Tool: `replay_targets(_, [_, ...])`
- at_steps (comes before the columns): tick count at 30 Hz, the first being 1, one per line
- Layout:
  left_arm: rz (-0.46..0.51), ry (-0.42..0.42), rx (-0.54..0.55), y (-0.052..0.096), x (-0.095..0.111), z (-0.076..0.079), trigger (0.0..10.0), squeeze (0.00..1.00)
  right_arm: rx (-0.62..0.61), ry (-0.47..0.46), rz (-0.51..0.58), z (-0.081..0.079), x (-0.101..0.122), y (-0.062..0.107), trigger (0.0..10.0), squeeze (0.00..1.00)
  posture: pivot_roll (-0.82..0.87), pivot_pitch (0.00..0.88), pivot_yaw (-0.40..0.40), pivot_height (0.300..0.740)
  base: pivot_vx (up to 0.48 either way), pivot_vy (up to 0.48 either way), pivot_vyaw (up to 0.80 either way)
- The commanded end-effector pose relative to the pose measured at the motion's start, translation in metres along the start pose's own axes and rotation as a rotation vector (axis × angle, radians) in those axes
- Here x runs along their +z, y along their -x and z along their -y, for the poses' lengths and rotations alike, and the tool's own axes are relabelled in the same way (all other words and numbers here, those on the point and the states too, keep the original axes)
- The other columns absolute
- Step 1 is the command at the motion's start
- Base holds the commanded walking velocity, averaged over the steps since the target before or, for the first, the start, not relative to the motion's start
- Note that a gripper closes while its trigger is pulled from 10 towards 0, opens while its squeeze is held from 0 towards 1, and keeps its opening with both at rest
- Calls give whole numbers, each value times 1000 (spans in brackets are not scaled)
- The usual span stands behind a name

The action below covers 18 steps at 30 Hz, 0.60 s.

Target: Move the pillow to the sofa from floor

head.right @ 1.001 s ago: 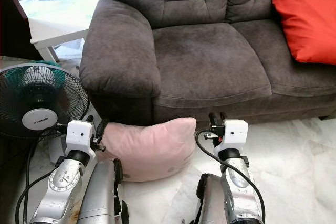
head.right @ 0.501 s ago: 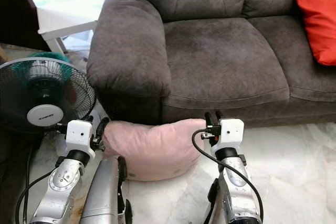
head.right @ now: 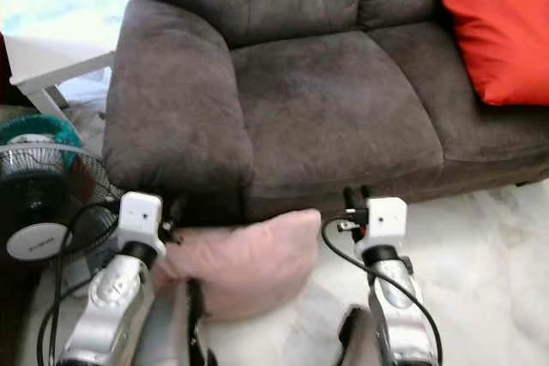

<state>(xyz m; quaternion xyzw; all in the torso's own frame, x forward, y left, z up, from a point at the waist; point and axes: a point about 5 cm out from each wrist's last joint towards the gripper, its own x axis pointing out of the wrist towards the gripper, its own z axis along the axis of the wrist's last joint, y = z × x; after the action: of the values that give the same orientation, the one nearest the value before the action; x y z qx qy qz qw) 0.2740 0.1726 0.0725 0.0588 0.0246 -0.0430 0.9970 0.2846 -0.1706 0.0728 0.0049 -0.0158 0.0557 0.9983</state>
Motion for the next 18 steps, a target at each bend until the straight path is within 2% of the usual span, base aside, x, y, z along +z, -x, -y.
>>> replay_targets(1, [-73,49,-10,3,-13,4,10000,0,-31,12,-39,12,-8,8,10000,0,106,96,-25,491,0,0,0])
replay_targets(2, [-134,75,-13,5,-22,2,10000,0,-29,11,-43,12,-8,8,10000,0,105,97,-26,491,0,0,0])
replay_targets(4, [-215,66,-2,8,-35,-1,10000,0,-27,13,-48,13,-9,9,10000,0,106,98,-26,491,0,0,0])
replay_targets(8, [-310,135,5,13,-50,-3,10000,0,-24,13,-52,13,-9,9,10000,0,107,99,-27,491,0,0,0])
replay_targets(9, [-362,139,0,15,-58,-4,10000,0,-17,11,-55,13,-10,9,10000,0,106,101,-30,491,0,0,0])
replay_targets(16, [-436,183,-21,11,-72,-11,10000,0,11,16,-61,10,-9,8,10000,0,102,107,-37,491,0,0,0])
replay_targets(17, [-457,148,-32,7,-75,-16,10000,1000,16,19,-60,10,-9,8,10000,0,95,113,-40,491,0,0,0])
replay_targets(18, [-460,140,-33,5,-76,-19,10000,1000,18,19,-59,10,-8,8,10000,0,95,113,-40,491,0,0,0])
